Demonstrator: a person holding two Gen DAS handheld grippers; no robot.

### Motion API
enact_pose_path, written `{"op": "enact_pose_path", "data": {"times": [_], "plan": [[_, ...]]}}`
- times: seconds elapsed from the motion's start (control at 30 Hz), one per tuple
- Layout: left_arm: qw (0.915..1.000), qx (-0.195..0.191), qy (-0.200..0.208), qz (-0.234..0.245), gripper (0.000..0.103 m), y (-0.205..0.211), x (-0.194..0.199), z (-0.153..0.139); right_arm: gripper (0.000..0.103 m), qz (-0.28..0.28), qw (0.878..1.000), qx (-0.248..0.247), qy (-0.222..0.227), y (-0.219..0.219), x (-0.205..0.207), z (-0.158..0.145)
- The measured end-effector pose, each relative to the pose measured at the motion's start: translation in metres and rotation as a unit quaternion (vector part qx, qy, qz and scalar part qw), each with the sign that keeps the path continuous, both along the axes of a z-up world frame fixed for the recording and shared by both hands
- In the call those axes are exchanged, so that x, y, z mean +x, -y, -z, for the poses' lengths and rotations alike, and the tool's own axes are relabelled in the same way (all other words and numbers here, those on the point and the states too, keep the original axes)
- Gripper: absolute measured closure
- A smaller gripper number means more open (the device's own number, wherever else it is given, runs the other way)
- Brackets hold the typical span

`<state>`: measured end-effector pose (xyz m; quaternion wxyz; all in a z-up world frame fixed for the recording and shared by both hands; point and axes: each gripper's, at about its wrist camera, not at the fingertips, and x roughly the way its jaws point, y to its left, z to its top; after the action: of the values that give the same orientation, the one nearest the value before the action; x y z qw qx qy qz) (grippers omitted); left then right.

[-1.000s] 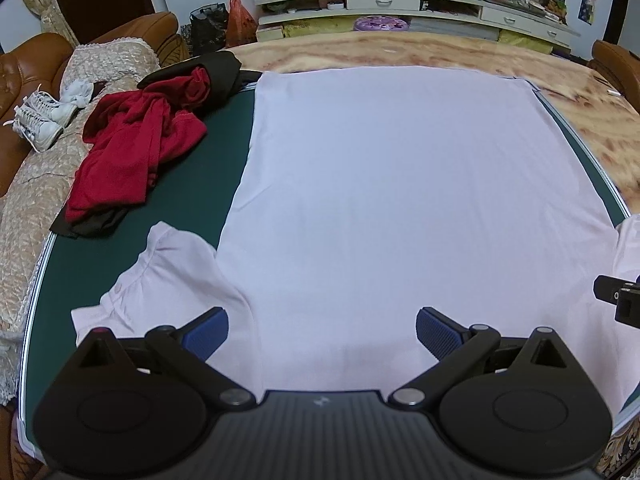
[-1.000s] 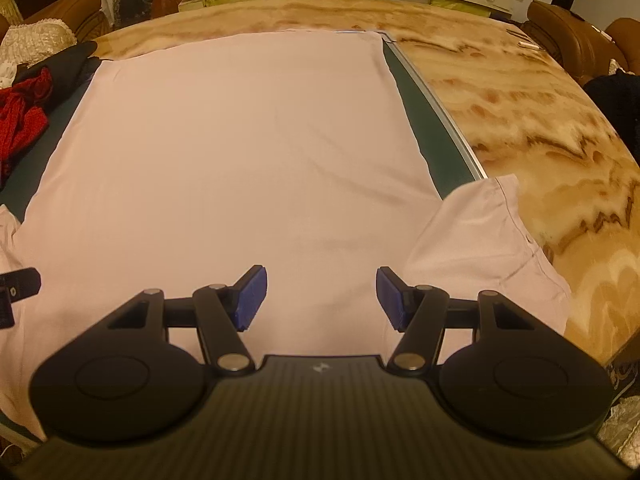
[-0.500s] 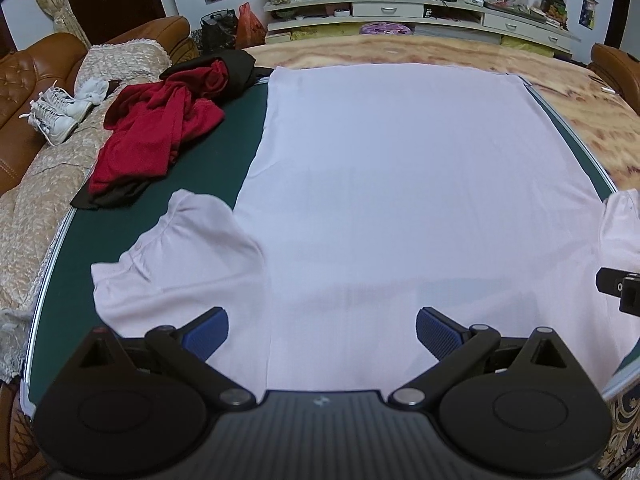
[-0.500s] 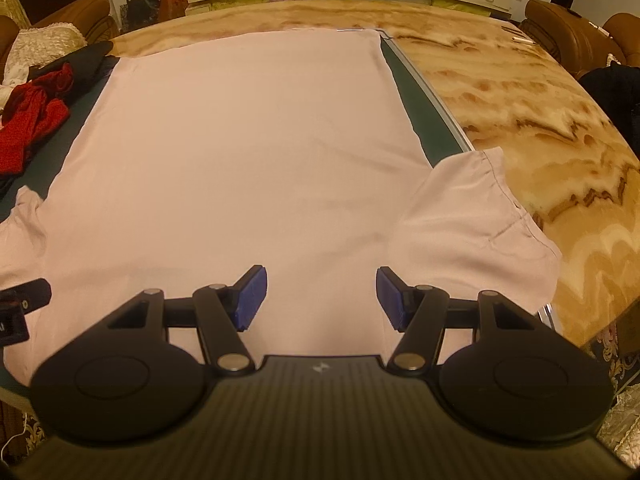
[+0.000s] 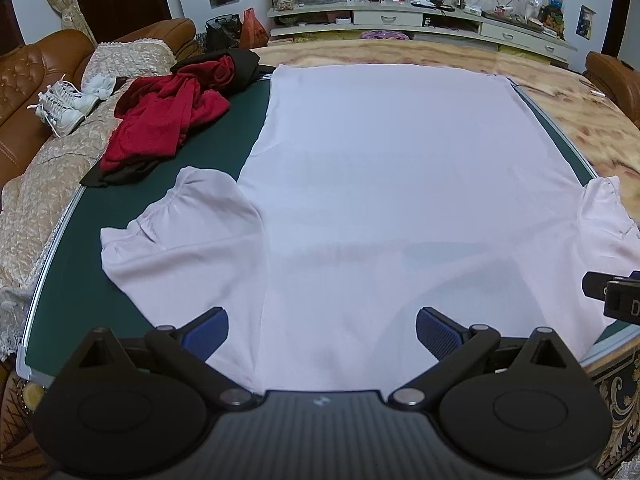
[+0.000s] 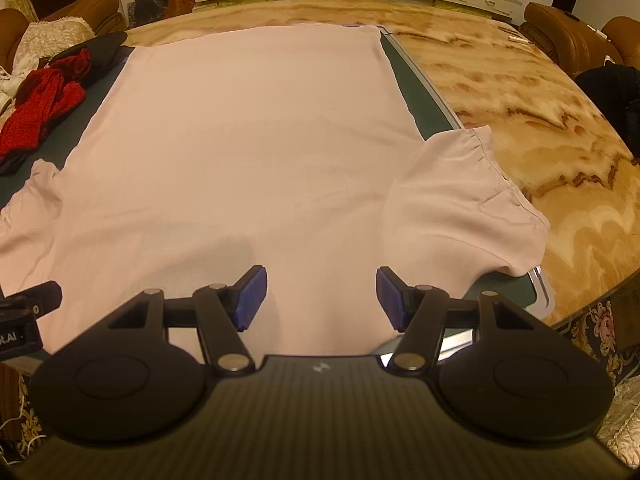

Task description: Fold clothes

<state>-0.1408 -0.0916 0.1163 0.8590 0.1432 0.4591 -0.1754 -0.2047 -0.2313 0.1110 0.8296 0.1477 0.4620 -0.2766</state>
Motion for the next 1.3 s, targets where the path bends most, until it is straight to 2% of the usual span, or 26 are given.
{"op": "enact_pose_path", "data": {"times": [1.3], "plan": [[0.9994, -0.030, 0.012, -0.009, 0.000, -0.045, -0.076, -0.001, 0.035, -0.018, 0.999, -0.027, 0.012, -0.067, -0.059, -0.006]]}}
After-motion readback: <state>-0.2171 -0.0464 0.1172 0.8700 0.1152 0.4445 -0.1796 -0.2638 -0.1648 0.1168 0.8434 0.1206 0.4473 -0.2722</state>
